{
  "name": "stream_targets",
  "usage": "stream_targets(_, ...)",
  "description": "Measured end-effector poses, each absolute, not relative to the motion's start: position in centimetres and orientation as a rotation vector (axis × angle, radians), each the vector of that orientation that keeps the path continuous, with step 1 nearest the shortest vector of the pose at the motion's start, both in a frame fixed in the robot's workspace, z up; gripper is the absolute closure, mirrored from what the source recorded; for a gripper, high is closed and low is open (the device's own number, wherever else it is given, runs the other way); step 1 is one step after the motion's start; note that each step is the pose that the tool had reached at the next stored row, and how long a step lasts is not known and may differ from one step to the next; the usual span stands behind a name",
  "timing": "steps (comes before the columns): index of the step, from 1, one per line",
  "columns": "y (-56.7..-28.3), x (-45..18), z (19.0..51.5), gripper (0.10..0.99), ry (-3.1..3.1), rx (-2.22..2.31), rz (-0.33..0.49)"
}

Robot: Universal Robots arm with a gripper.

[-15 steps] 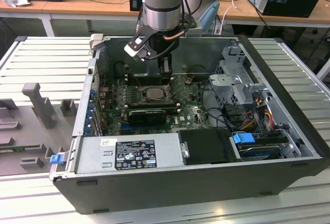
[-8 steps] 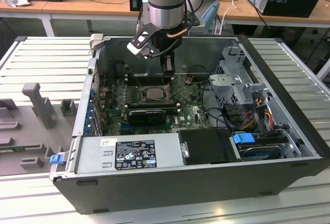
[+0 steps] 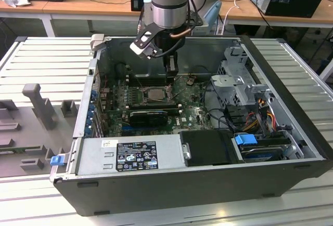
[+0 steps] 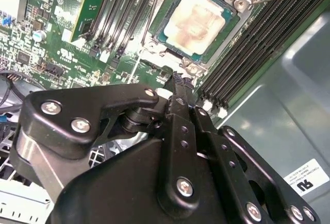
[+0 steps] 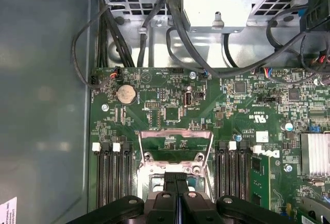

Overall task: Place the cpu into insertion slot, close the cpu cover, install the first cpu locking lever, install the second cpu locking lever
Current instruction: 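Close the cpu cover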

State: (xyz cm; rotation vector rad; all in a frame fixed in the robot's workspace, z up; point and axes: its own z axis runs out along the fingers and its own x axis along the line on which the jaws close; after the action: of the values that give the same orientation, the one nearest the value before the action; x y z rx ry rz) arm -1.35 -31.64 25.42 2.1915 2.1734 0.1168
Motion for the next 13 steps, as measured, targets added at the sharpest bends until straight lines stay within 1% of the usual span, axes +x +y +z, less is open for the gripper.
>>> stream_targets(13, -31.55, -0.57, 26.38, 0.980, 2.173, 2.192, 0.116)
